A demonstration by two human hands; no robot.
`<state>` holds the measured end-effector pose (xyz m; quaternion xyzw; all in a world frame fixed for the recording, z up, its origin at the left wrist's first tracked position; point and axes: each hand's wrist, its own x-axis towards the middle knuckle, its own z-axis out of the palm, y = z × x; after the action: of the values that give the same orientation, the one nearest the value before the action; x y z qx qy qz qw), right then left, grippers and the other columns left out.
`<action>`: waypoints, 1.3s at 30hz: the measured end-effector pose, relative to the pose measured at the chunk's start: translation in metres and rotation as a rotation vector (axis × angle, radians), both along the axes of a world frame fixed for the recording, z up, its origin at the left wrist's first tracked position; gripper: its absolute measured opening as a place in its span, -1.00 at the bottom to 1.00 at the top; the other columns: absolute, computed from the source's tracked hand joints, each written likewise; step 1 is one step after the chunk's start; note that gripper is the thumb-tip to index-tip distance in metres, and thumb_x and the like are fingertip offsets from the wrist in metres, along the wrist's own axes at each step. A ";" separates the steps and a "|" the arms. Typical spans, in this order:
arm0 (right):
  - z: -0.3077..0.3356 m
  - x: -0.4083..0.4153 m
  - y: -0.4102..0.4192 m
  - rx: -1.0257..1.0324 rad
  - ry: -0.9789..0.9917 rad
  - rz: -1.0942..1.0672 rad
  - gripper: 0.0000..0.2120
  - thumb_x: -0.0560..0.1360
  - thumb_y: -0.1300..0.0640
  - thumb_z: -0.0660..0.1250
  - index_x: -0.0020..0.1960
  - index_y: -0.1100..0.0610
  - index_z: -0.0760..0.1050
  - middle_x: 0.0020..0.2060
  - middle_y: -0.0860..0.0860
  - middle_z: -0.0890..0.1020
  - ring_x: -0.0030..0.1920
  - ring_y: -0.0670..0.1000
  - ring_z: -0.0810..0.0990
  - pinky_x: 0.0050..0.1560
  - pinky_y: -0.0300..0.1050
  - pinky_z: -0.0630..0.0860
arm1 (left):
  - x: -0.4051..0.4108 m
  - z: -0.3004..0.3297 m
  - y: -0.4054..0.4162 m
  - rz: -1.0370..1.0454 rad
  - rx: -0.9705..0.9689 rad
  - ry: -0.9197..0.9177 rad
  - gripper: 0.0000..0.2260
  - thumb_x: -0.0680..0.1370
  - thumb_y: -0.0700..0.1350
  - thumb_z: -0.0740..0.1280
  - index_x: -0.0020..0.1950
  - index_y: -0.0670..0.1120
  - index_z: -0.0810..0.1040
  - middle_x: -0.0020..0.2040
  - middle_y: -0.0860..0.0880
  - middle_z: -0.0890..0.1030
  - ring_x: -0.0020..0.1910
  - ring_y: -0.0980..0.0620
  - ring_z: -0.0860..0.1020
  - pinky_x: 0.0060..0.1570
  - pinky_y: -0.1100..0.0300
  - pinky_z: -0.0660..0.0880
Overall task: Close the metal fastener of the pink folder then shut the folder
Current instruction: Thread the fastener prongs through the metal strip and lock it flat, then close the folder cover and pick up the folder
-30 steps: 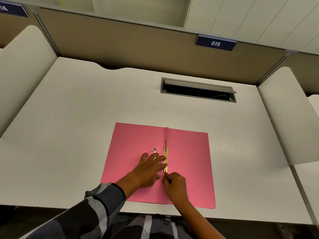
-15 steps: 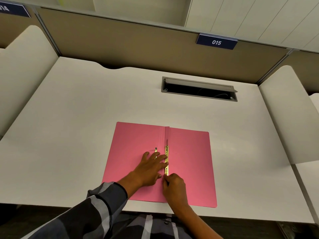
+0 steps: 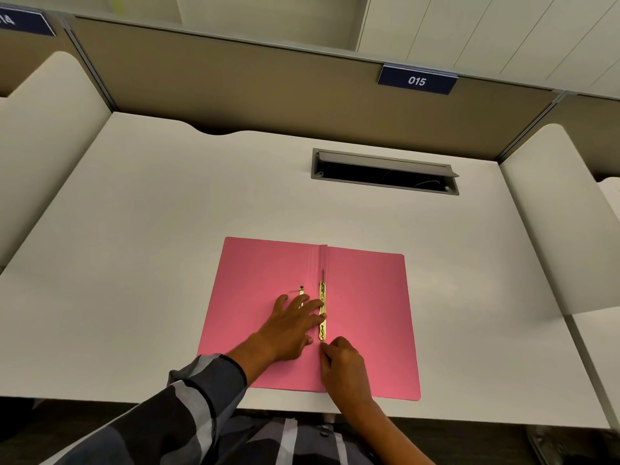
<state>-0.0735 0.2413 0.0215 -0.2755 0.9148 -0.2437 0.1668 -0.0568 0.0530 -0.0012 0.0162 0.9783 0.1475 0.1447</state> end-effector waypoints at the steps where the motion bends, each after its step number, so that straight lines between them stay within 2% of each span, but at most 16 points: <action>1: 0.000 0.001 0.001 0.002 0.004 0.004 -0.80 0.62 0.14 0.37 0.13 0.21 0.71 -0.11 0.09 0.69 -0.20 0.07 0.65 -0.15 -0.18 0.59 | 0.000 0.000 0.000 0.003 0.001 -0.002 -0.43 0.61 0.07 0.39 0.60 0.14 0.34 0.71 0.02 0.19 0.70 -0.14 0.10 0.59 -0.32 -0.01; 7: 0.000 0.004 0.005 0.009 0.020 0.005 -0.81 0.61 0.15 0.40 0.16 0.16 0.72 -0.09 0.05 0.70 -0.19 0.02 0.66 -0.15 -0.32 0.50 | 0.001 0.001 0.001 0.017 0.027 -0.018 -0.43 0.61 0.05 0.40 0.61 0.15 0.34 0.71 0.02 0.18 0.71 -0.14 0.08 0.60 -0.32 -0.04; 11: -0.003 0.002 0.007 -0.006 0.012 0.004 -0.80 0.59 0.16 0.43 0.18 0.15 0.71 -0.08 0.04 0.70 -0.17 0.03 0.67 -0.12 -0.25 0.62 | 0.002 0.002 0.000 0.024 0.062 -0.017 -0.43 0.62 0.04 0.40 0.62 0.15 0.33 0.71 0.05 0.18 0.71 -0.10 0.08 0.64 -0.27 -0.04; 14: -0.006 0.000 0.008 -0.022 0.007 0.001 -0.82 0.59 0.18 0.43 0.15 0.17 0.73 -0.12 0.04 0.70 -0.19 0.04 0.67 -0.14 -0.15 0.67 | 0.006 0.005 -0.002 0.082 0.162 0.001 -0.46 0.64 0.02 0.35 0.62 0.15 0.35 0.70 0.09 0.23 0.69 -0.02 0.13 0.66 -0.18 -0.02; 17: -0.009 -0.001 0.009 -0.046 0.002 -0.012 -0.85 0.57 0.20 0.46 0.10 0.17 0.74 -0.16 0.04 0.70 -0.23 0.02 0.66 -0.18 -0.15 0.67 | 0.016 0.014 -0.006 0.342 0.303 0.132 -0.53 0.63 -0.01 0.39 0.54 0.11 0.47 0.60 0.08 0.43 0.62 -0.02 0.33 0.61 -0.09 0.19; 20: -0.011 -0.002 0.009 -0.058 -0.014 -0.053 -0.86 0.57 0.19 0.45 0.08 0.15 0.74 -0.12 0.03 0.72 -0.18 -0.01 0.68 -0.08 -0.23 0.65 | 0.031 0.025 -0.023 0.699 0.321 0.244 -0.63 0.62 -0.02 0.43 0.43 0.02 0.58 0.50 0.00 0.54 0.50 -0.08 0.46 0.49 -0.11 0.38; 25: -0.014 -0.004 0.009 -0.055 -0.088 -0.156 -0.87 0.57 0.18 0.44 0.08 0.10 0.74 -0.02 -0.01 0.74 -0.06 -0.04 0.68 0.01 -0.45 0.44 | 0.058 0.037 -0.065 1.099 0.220 0.159 -0.66 0.60 -0.02 0.44 0.37 -0.04 0.59 0.45 -0.16 0.52 0.43 -0.26 0.47 0.35 -0.29 0.45; 30: -0.019 -0.007 0.010 -0.057 -0.119 -0.180 -0.88 0.55 0.19 0.47 0.07 0.09 0.74 -0.02 -0.02 0.74 -0.06 -0.08 0.66 0.04 -0.47 0.43 | 0.075 0.039 -0.088 1.259 0.226 -0.046 -0.48 0.61 0.07 0.42 0.52 -0.11 0.48 0.52 -0.25 0.45 0.48 -0.34 0.42 0.41 -0.37 0.40; 39: -0.021 -0.012 0.011 -0.031 -0.148 -0.185 -0.87 0.54 0.17 0.49 0.08 0.08 0.73 -0.01 -0.04 0.75 -0.10 -0.16 0.62 0.02 -0.54 0.39 | 0.076 0.042 -0.098 1.349 0.373 -0.069 -0.45 0.63 0.09 0.39 0.54 -0.14 0.43 0.46 -0.21 0.57 0.48 -0.32 0.46 0.48 -0.32 0.35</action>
<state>-0.0853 0.2519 0.0003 -0.1736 0.9176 -0.2920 0.2064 0.0191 -0.0446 0.0406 -0.5746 0.7280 0.3709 0.0476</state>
